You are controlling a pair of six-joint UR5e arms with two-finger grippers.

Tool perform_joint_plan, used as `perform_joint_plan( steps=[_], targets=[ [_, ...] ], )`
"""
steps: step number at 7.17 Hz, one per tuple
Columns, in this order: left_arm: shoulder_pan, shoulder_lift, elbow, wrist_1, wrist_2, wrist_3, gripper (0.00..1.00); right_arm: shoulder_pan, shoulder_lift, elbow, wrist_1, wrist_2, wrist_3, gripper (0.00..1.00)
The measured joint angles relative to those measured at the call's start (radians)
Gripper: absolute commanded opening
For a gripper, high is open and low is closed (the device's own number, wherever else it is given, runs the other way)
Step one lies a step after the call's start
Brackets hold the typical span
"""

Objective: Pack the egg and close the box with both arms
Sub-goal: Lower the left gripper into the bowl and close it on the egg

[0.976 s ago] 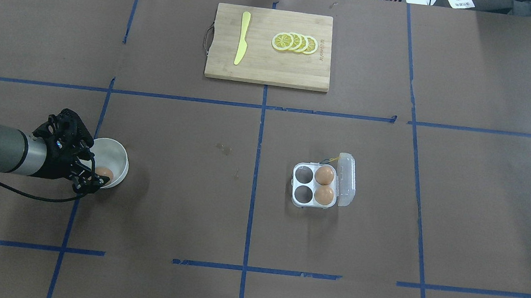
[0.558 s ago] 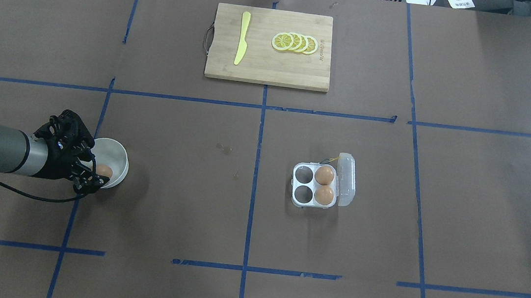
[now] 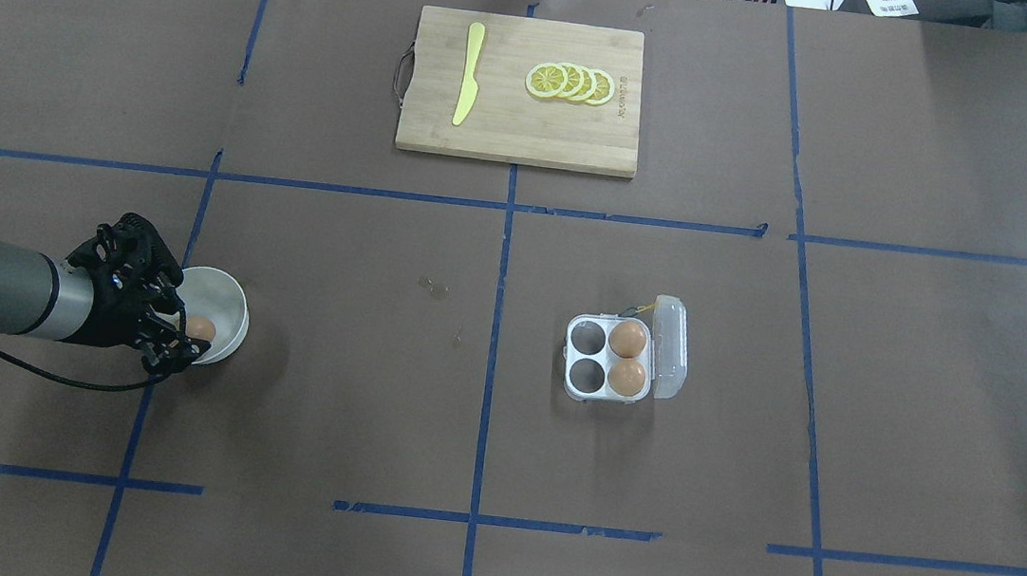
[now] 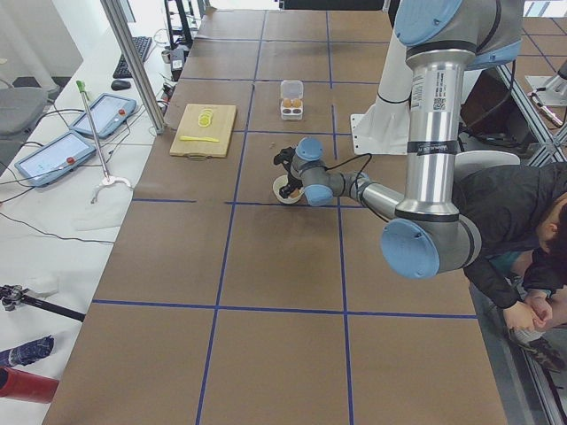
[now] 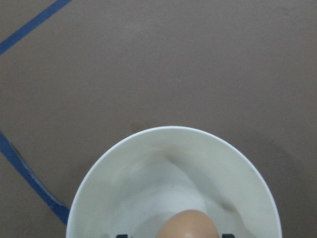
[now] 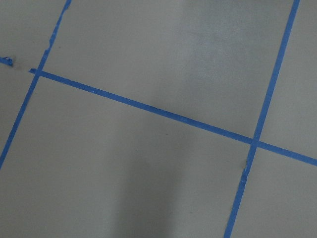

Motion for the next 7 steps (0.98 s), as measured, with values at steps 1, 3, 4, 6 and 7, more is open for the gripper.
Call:
perform_joint_plan(
  steps=[1,3,4,6,7],
  targets=[
    [0.0,-0.001,0.002,0.0,0.0,0.0,0.61,0.0,0.0,0.0,0.0,0.0,0.0,1.0],
    [0.001,-0.003,0.005,0.0,0.001,0.0,0.33,0.0,0.0,0.0,0.0,0.0,0.0,1.0],
    [0.001,-0.007,0.005,0.0,0.002,0.0,0.25,0.0,0.0,-0.001,0.0,0.0,0.0,1.0],
    [0.001,-0.014,-0.009,-0.002,0.003,0.001,0.22,0.0,0.0,-0.002,0.0,0.0,0.0,1.0],
    [-0.001,-0.016,-0.028,-0.004,0.004,0.001,0.21,0.0,0.0,-0.003,0.0,0.0,0.0,1.0]
  ],
)
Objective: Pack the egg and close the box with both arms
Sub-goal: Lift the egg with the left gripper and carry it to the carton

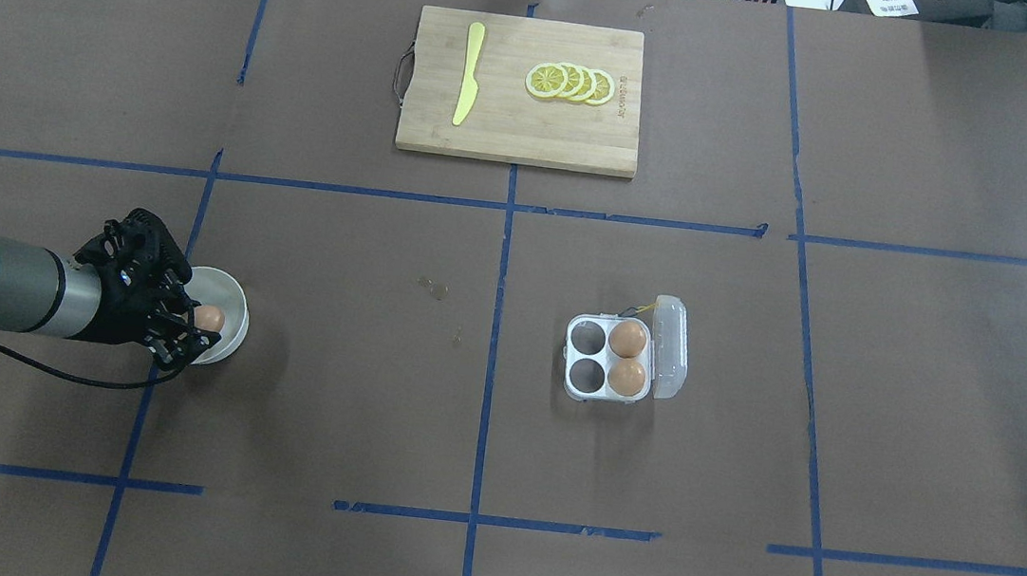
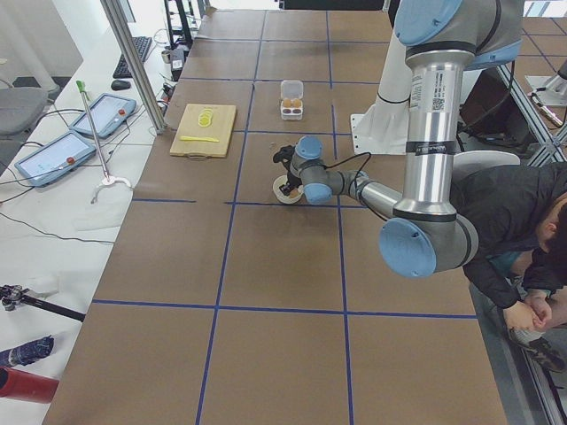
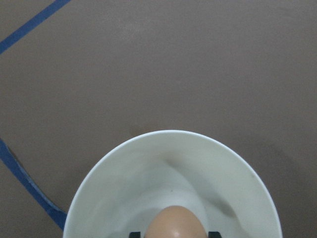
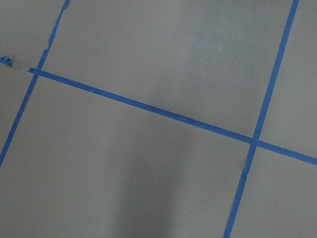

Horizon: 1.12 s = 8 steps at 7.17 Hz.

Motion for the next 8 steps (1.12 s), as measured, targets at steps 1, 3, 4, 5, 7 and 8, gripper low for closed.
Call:
perform_joint_plan(
  steps=[1,3,4,5,7,8],
  targets=[
    [-0.006,-0.004,-0.026,-0.005,0.001,0.001,0.18,0.0,0.0,0.0,0.0,0.0,0.0,1.0],
    [-0.031,-0.052,-0.054,-0.029,0.0,0.014,0.16,0.0,0.0,0.001,0.0,0.0,0.001,1.0],
    [-0.039,-0.08,-0.053,-0.065,0.0,0.016,0.16,0.0,0.0,0.001,0.0,0.0,0.001,1.0],
    [-0.042,-0.106,-0.044,-0.127,0.001,0.001,0.16,0.0,0.0,0.001,0.0,0.0,0.001,1.0],
    [-0.036,-0.205,0.0,-0.247,0.02,-0.109,0.16,0.0,0.0,0.001,0.0,0.001,0.002,1.0],
    [-0.022,-0.287,0.035,-0.27,0.061,-0.178,0.16,0.0,0.0,0.001,0.0,0.001,0.002,1.0]
  ],
)
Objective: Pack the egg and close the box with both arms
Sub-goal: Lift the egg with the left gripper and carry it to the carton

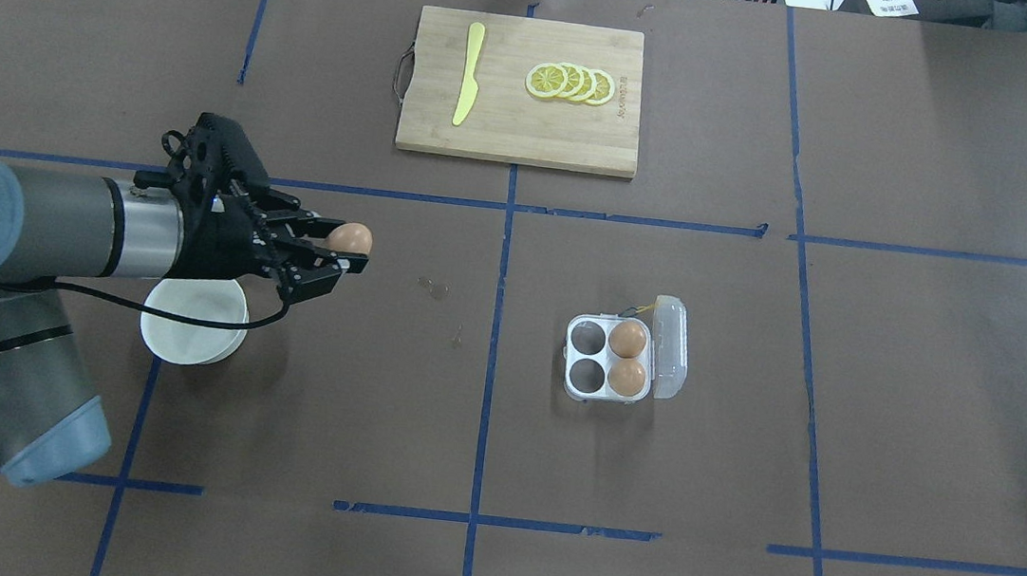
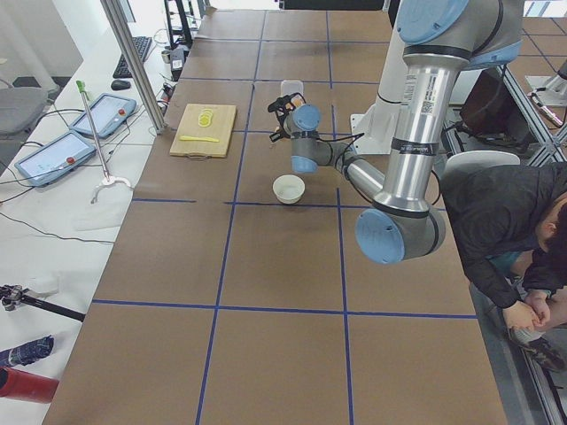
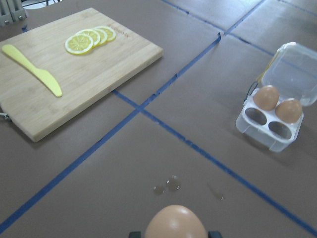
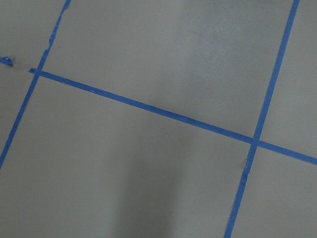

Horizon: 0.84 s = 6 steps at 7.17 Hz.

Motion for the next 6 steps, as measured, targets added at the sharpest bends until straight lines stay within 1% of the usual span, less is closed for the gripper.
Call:
perform_joint_plan(
  steps=[1,2,4,5,6],
  targets=[
    [0.037,-0.073,0.031,-0.009,0.055,-0.053,0.14,0.0,0.0,-0.001,0.0,0.0,0.0,1.0],
    [0.093,-0.123,0.047,-0.017,0.125,-0.086,0.14,0.001,0.0,-0.001,0.0,0.0,0.0,1.0],
    [0.201,-0.187,0.089,-0.035,0.307,-0.112,0.15,0.001,-0.002,-0.001,0.0,0.0,0.0,1.0],
    [0.245,-0.226,0.133,-0.039,0.381,-0.114,0.15,0.002,-0.003,-0.001,0.0,-0.001,0.0,1.0],
    [0.276,-0.264,0.179,-0.04,0.432,-0.11,0.15,0.002,-0.003,-0.001,0.0,0.0,0.0,1.0]
  ],
)
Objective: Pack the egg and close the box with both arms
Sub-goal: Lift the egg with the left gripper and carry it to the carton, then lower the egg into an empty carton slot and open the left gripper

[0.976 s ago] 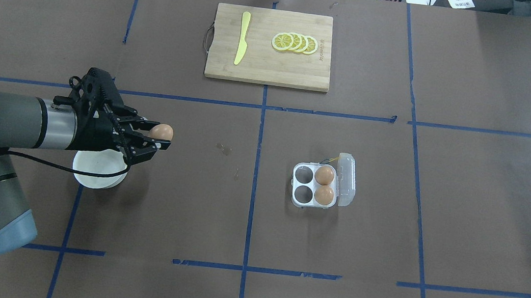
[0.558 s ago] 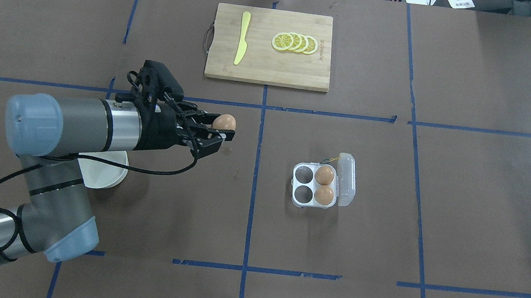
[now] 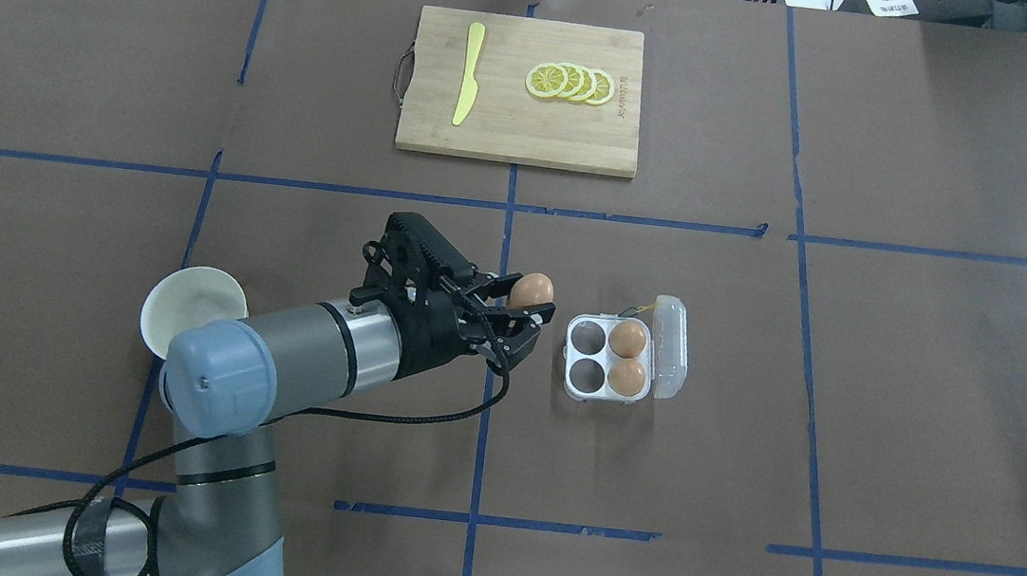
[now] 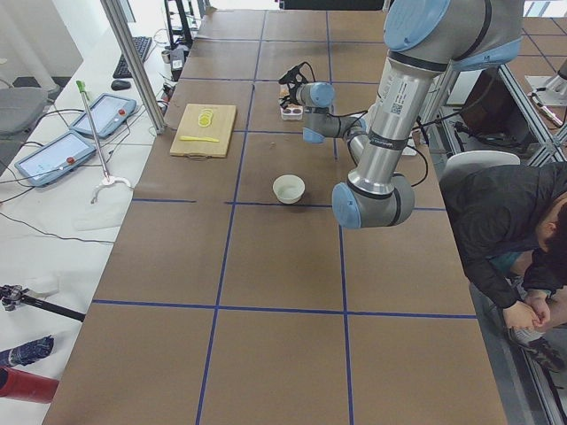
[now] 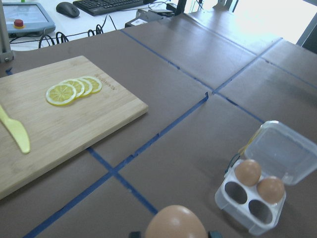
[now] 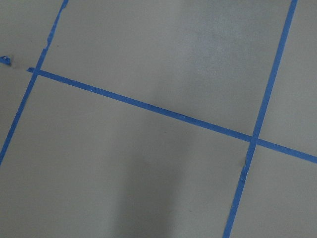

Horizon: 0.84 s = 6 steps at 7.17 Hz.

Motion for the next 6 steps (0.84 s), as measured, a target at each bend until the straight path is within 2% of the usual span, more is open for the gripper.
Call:
perform_joint_plan(
  steps=[2,6],
  targets=[
    [0.038,-0.05,0.081,-0.007,0.057,0.016,0.15,0.0,0.0,0.0,0.0,0.0,0.0,1.0],
    [0.06,-0.11,0.231,-0.108,0.075,0.102,0.17,0.001,-0.002,-0.003,-0.001,0.0,0.0,1.0]
  ],
)
